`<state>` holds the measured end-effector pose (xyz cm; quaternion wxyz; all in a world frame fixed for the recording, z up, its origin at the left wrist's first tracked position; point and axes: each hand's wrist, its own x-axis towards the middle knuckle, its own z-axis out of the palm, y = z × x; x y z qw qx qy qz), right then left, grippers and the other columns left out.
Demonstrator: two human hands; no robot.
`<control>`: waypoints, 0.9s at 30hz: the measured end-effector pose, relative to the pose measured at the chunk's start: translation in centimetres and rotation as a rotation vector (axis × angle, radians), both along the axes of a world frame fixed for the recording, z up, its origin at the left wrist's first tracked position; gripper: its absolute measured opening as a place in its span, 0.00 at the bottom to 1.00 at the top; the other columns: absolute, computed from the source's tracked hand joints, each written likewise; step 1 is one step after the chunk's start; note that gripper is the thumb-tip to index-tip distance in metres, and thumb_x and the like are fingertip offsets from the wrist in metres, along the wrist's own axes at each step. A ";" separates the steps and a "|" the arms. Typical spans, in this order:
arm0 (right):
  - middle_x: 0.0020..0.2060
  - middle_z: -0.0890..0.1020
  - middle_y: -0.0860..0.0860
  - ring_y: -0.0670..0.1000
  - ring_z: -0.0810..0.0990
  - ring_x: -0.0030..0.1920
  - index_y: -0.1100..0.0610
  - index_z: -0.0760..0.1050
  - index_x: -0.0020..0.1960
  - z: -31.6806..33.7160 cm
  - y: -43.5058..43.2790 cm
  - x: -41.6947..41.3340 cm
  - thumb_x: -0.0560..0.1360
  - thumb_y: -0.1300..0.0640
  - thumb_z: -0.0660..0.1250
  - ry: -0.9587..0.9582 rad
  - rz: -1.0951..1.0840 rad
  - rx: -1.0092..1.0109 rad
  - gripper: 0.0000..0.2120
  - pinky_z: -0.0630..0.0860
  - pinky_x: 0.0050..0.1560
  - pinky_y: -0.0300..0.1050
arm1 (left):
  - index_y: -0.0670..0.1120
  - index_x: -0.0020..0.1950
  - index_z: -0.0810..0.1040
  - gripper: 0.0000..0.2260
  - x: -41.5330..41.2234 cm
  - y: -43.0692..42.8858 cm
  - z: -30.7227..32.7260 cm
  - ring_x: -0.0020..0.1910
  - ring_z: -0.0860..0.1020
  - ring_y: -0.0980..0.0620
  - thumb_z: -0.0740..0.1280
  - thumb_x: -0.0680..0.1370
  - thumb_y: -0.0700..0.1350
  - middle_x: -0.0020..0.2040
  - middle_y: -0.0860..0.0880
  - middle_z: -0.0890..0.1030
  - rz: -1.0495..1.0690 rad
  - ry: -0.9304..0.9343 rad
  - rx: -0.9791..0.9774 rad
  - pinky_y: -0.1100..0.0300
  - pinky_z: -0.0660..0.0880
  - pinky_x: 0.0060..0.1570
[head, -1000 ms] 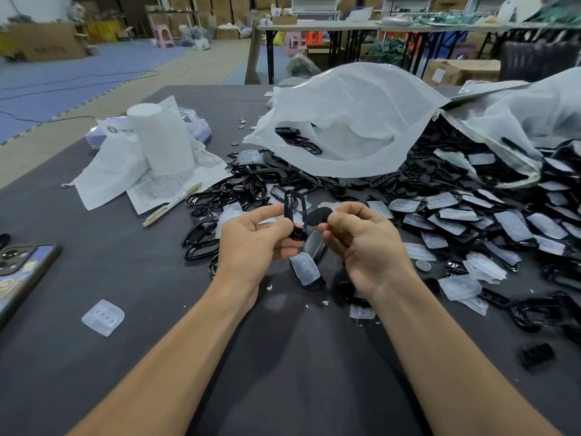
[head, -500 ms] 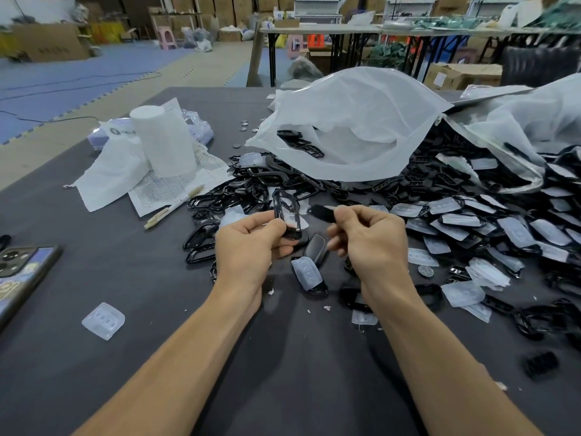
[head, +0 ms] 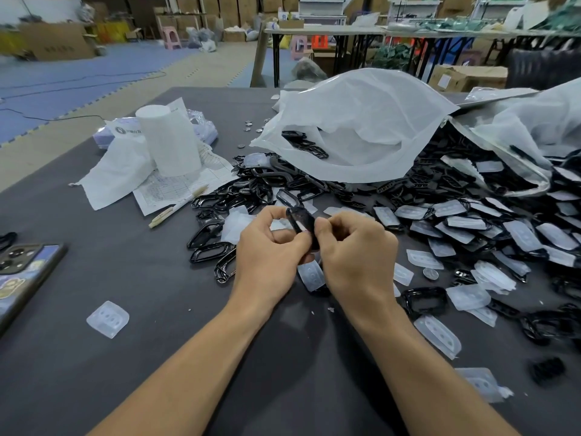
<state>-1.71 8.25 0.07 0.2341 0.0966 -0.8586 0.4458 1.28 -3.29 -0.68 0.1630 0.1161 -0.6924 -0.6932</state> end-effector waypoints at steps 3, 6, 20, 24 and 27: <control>0.28 0.78 0.46 0.52 0.76 0.34 0.55 0.78 0.35 -0.1 0.3 -0.4 0.78 0.49 0.71 -0.020 -0.010 0.141 0.15 0.69 0.38 0.46 | 0.52 0.53 0.80 0.12 0.2 -0.1 0.2 0.38 0.87 0.42 0.71 0.77 0.36 0.40 0.42 0.87 -0.021 0.000 -0.012 0.42 0.85 0.49; 0.30 0.81 0.42 0.44 0.80 0.36 0.51 0.81 0.36 0.1 0.7 -1.0 0.75 0.49 0.74 -0.167 0.085 -0.035 0.11 0.72 0.39 0.36 | 0.50 0.52 0.81 0.12 0.2 -0.3 0.4 0.34 0.86 0.49 0.69 0.78 0.33 0.40 0.44 0.88 -0.024 -0.021 -0.006 0.49 0.84 0.41; 0.28 0.83 0.39 0.37 0.82 0.33 0.47 0.86 0.35 0.3 0.6 -0.3 0.74 0.56 0.75 -0.321 0.267 -0.144 0.10 0.73 0.34 0.27 | 0.47 0.33 0.83 0.12 -0.2 -0.7 0.1 0.30 0.84 0.44 0.70 0.78 0.43 0.28 0.46 0.83 0.103 -0.020 -0.264 0.41 0.83 0.35; 0.30 0.84 0.39 0.38 0.83 0.34 0.43 0.84 0.36 0.3 0.5 -0.4 0.73 0.56 0.76 -0.295 0.263 -0.177 0.10 0.75 0.36 0.29 | 0.46 0.39 0.85 0.10 -0.2 -1.2 -0.2 0.31 0.84 0.43 0.69 0.77 0.48 0.33 0.44 0.84 0.039 -0.034 -0.249 0.39 0.83 0.38; 0.32 0.85 0.39 0.39 0.83 0.35 0.43 0.83 0.36 0.4 0.7 -0.7 0.73 0.54 0.77 -0.266 0.241 -0.157 0.09 0.76 0.38 0.30 | 0.42 0.38 0.84 0.11 -0.7 -1.6 -0.3 0.30 0.83 0.49 0.70 0.76 0.46 0.33 0.40 0.84 0.032 -0.032 -0.219 0.35 0.82 0.38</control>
